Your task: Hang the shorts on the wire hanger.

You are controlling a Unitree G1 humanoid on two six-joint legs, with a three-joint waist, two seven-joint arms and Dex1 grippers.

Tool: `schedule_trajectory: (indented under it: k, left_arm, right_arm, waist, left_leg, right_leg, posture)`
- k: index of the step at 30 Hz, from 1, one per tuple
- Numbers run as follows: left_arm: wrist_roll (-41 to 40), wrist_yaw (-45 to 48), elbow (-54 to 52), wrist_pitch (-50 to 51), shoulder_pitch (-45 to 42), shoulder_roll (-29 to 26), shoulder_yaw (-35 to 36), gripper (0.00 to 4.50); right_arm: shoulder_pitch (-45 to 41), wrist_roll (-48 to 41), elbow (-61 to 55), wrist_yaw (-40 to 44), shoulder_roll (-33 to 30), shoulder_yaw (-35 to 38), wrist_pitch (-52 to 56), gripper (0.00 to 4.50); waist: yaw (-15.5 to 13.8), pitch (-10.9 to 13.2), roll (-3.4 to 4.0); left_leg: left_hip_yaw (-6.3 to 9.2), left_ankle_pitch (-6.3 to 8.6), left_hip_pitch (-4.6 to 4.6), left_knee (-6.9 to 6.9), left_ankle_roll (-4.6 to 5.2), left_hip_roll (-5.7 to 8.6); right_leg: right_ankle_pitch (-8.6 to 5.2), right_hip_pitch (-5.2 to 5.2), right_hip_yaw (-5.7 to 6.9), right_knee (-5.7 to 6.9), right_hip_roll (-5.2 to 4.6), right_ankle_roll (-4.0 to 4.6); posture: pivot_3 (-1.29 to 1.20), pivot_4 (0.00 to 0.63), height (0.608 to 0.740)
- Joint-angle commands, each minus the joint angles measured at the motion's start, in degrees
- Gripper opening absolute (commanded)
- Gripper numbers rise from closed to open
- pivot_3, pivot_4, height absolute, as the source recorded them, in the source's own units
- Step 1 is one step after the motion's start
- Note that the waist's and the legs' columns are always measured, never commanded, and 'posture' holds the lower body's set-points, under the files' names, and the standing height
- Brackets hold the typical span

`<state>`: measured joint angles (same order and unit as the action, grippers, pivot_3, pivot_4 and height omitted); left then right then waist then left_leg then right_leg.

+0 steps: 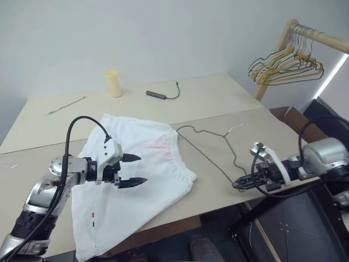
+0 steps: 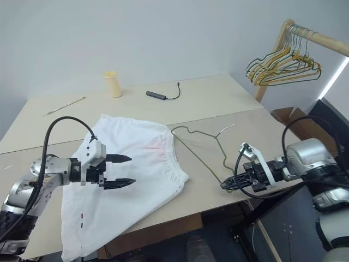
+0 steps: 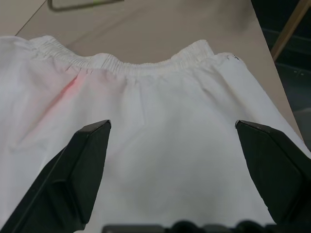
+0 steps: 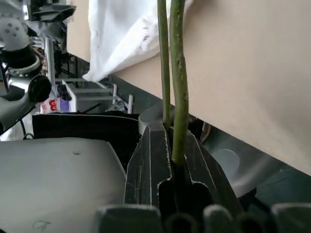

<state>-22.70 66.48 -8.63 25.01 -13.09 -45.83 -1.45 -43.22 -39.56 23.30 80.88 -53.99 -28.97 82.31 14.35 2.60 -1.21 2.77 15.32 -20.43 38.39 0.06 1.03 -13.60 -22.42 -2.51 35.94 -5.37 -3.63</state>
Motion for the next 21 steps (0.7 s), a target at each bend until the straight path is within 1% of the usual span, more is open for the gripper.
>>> schedule_trajectory:
  k: [1,4,6,11,21]
  left_arm:
    - [-0.8,0.2,-2.4,0.7,-0.1,-1.0,0.6,4.47]
    - [-0.2,-0.4,-3.3,1.0,0.5,-1.3,0.9,4.47]
    - [0.4,-1.0,-4.0,1.0,1.0,-1.6,1.0,4.47]
    - [-0.6,-1.1,-5.8,1.6,2.0,-1.7,1.2,4.47]
    - [-0.8,-1.4,-6.7,1.8,2.4,-1.2,0.7,4.47]
  right_arm:
    - [-2.2,3.3,4.9,1.3,2.1,-0.6,-2.8,0.00]
    - [-2.6,5.1,7.7,1.9,3.5,-0.6,-3.7,0.00]
    - [-2.7,6.0,9.3,1.9,4.2,0.1,-4.1,0.00]
    - [-3.8,7.9,13.0,3.0,4.8,1.4,-6.3,0.00]
    - [-3.4,9.3,12.3,5.4,5.0,2.0,-7.0,0.00]
  waist:
    - [-0.5,0.0,0.00]
    - [-1.2,0.0,0.01]
    - [-1.7,0.0,0.01]
    - [-2.5,0.0,0.02]
    - [-2.5,0.0,0.02]
  left_leg:
    - [0.01,0.00,-0.02,0.00,0.00,0.00]
    - [0.03,0.00,-0.04,0.00,0.00,0.03]
    - [0.04,0.00,-0.07,0.01,0.00,0.04]
    - [0.04,0.00,-0.06,0.04,0.00,0.04]
    - [0.04,0.00,-0.06,0.17,0.00,0.06]
  right_leg:
    - [0.00,-0.02,0.00,0.02,0.00,0.01]
    - [0.06,-0.06,0.00,0.05,-0.05,0.10]
    - [0.20,-0.07,0.01,0.05,-0.07,0.34]
    - [0.21,-0.06,0.03,0.06,-0.04,0.36]
    - [0.20,-0.04,0.05,0.13,-0.01,0.33]
  posture:
    - [-0.21,0.000,0.740]
    - [-0.19,0.000,0.740]
    - [-0.18,0.000,0.740]
    - [-0.18,0.000,0.740]
    - [-0.18,0.000,0.740]
